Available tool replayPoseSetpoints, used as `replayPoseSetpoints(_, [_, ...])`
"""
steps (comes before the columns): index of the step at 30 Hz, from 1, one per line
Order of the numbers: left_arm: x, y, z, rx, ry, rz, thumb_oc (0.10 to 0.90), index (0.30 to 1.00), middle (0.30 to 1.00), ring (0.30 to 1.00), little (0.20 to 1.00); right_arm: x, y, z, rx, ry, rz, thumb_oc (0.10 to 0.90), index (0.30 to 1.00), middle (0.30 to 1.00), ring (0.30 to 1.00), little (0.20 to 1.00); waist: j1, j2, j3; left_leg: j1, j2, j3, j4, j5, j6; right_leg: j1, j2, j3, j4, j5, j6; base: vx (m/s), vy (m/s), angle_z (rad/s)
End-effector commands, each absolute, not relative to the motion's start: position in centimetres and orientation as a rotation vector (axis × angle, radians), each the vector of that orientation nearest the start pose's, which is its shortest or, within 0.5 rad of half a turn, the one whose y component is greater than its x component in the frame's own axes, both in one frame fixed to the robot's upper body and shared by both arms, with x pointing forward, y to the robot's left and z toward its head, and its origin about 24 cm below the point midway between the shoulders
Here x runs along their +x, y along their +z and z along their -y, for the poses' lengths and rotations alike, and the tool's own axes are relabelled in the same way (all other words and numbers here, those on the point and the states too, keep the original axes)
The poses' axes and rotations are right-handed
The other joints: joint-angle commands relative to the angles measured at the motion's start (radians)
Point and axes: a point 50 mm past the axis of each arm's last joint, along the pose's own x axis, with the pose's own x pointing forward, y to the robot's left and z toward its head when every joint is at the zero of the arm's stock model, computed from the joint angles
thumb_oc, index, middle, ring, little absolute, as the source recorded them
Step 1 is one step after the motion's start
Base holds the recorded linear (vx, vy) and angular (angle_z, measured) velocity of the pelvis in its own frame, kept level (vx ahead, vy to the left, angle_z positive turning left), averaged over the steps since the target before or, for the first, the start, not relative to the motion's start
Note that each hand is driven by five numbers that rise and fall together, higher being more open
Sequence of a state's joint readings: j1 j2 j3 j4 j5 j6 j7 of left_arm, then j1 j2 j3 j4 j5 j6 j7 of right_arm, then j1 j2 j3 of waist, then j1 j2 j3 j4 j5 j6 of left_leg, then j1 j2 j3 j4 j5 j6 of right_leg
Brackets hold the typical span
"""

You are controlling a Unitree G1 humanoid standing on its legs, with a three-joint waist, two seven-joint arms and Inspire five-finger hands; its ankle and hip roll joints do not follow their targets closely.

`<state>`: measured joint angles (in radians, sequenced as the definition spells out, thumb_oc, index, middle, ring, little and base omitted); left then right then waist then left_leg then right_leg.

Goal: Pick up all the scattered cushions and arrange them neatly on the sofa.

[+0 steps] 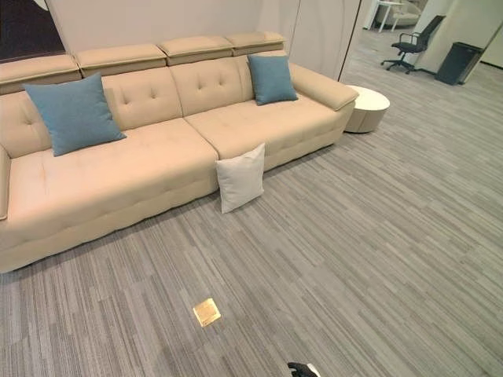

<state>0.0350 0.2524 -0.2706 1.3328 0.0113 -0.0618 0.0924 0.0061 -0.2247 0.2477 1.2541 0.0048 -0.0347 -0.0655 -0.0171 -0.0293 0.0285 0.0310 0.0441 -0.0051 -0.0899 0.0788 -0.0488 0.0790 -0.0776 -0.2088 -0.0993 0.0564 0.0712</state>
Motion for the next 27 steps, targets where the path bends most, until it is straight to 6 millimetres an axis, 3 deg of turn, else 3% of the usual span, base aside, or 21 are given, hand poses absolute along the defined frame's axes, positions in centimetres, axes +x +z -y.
replayPoseSetpoints(1, [8.5, -16.9, -20.4, 0.393, -0.098, -1.221, 0.800, 0.900, 0.900, 0.900, 0.900, 6.3, -16.9, 22.7, -0.416, 0.067, -1.324, 0.800, 0.900, 0.900, 0.900, 0.900, -0.007, 0.015, 0.015, 0.004, -0.056, 0.045, 0.003, -0.083, 0.002, -0.016, 0.061, 0.044, 0.012, -0.094, 0.043, 0.00, 0.000, 0.00])
replayPoseSetpoints(8, [9.1, -16.7, -20.8, 0.446, -0.119, -1.204, 0.800, 0.900, 0.900, 0.900, 0.900, 7.2, -16.7, 23.0, -0.425, 0.059, -1.298, 0.800, 0.900, 0.900, 0.900, 0.900, -0.020, 0.021, 0.029, -0.006, -0.053, 0.056, 0.003, -0.079, -0.003, -0.028, 0.061, 0.048, 0.012, -0.091, 0.042, 0.00, -0.006, 0.00])
replayPoseSetpoints(13, [9.0, -16.6, -21.6, 0.484, -0.107, -1.216, 0.800, 0.900, 0.900, 0.900, 0.900, 7.8, -16.3, 24.3, -0.390, -0.025, -1.281, 0.800, 0.900, 0.900, 0.900, 0.900, -0.053, 0.043, 0.047, -0.005, -0.044, 0.087, 0.003, -0.080, -0.003, -0.043, 0.067, 0.076, 0.012, -0.086, 0.034, 0.03, -0.076, -0.20])
replayPoseSetpoints(18, [9.8, -16.5, -20.9, 0.493, -0.132, -1.183, 0.800, 0.900, 0.900, 0.900, 0.900, 7.7, -16.0, 25.5, -0.377, -0.087, -1.286, 0.800, 0.900, 0.900, 0.900, 0.900, -0.085, 0.065, 0.064, 0.025, -0.033, 0.128, 0.003, -0.090, -0.002, -0.045, 0.073, 0.118, 0.019, -0.090, 0.024, 0.06, -0.079, -0.33])
replayPoseSetpoints(19, [10.7, -16.4, -20.5, 0.485, -0.135, -1.147, 0.800, 0.900, 0.900, 0.900, 0.900, 7.5, -15.9, 26.0, -0.365, -0.114, -1.294, 0.800, 0.900, 0.900, 0.900, 0.900, -0.100, 0.064, 0.078, 0.007, -0.024, 0.155, 0.103, -0.130, -0.004, -0.050, 0.070, 0.143, 0.048, -0.107, 0.013, 0.08, -0.115, -0.48])
replayPoseSetpoints(20, [10.8, -16.4, -20.5, 0.485, -0.135, -1.147, 0.800, 0.900, 0.900, 0.900, 0.900, 7.5, -15.9, 26.0, -0.365, -0.114, -1.294, 0.800, 0.900, 0.900, 0.900, 0.900, -0.099, 0.064, 0.078, 0.004, -0.023, 0.156, 0.109, -0.133, -0.004, -0.052, 0.070, 0.144, 0.049, -0.108, 0.013, 0.15, -0.205, -0.54])
replayPoseSetpoints(21, [11.7, -16.1, -19.9, 0.471, -0.143, -1.108, 0.800, 0.900, 0.900, 0.900, 0.900, 6.4, -16.0, 26.4, -0.357, -0.133, -1.331, 0.800, 0.900, 0.900, 0.900, 0.900, -0.107, 0.052, 0.094, -0.038, -0.007, 0.183, 0.272, -0.166, -0.011, -0.030, 0.065, 0.173, 0.060, -0.126, -0.003, 0.10, -0.130, -0.54])
replayPoseSetpoints(22, [11.7, -16.1, -19.9, 0.471, -0.143, -1.108, 0.800, 0.900, 0.900, 0.900, 0.900, 6.4, -16.0, 26.3, -0.356, -0.133, -1.331, 0.800, 0.900, 0.900, 0.900, 0.900, -0.105, 0.054, 0.095, -0.042, -0.004, 0.183, 0.282, -0.171, -0.012, -0.031, 0.066, 0.174, 0.060, -0.126, -0.003, 0.14, -0.235, -0.61])
replayPoseSetpoints(24, [13.9, -15.4, -19.3, 0.474, -0.151, -1.027, 0.800, 0.900, 0.900, 0.900, 0.900, 6.0, -16.0, 26.8, -0.376, -0.142, -1.358, 0.800, 0.900, 0.900, 0.900, 0.900, -0.091, 0.032, 0.132, -0.157, 0.014, 0.154, 0.557, -0.122, -0.020, -0.001, 0.057, 0.188, 0.063, -0.127, -0.021, 0.14, -0.251, -0.46])
replayPoseSetpoints(25, [15.1, -15.0, -18.4, 0.480, -0.175, -0.969, 0.800, 0.900, 0.900, 0.900, 0.900, 5.4, -15.9, 27.1, -0.401, -0.144, -1.392, 0.800, 0.900, 0.900, 0.900, 0.900, -0.075, 0.027, 0.157, -0.251, -0.024, 0.130, 0.692, -0.126, -0.003, 0.023, 0.058, 0.213, 0.067, -0.135, -0.039, 0.15, -0.190, -0.21])
replayPoseSetpoints(26, [15.1, -15.0, -18.4, 0.480, -0.175, -0.969, 0.800, 0.900, 0.900, 0.900, 0.900, 5.4, -15.9, 27.1, -0.400, -0.144, -1.392, 0.800, 0.900, 0.900, 0.900, 0.900, -0.075, 0.027, 0.154, -0.254, -0.025, 0.130, 0.692, -0.124, -0.003, 0.018, 0.057, 0.213, 0.068, -0.135, -0.039, 0.19, -0.074, -0.19])
replayPoseSetpoints(27, [15.2, -15.0, -18.1, 0.468, -0.177, -0.960, 0.800, 0.900, 0.900, 0.900, 0.900, 5.1, -16.0, 27.1, -0.418, -0.130, -1.404, 0.800, 0.900, 0.900, 0.900, 0.900, -0.062, 0.034, 0.157, -0.294, -0.071, 0.108, 0.682, -0.136, 0.011, 0.030, 0.065, 0.232, 0.068, -0.144, -0.042, 0.32, 0.049, -0.49])
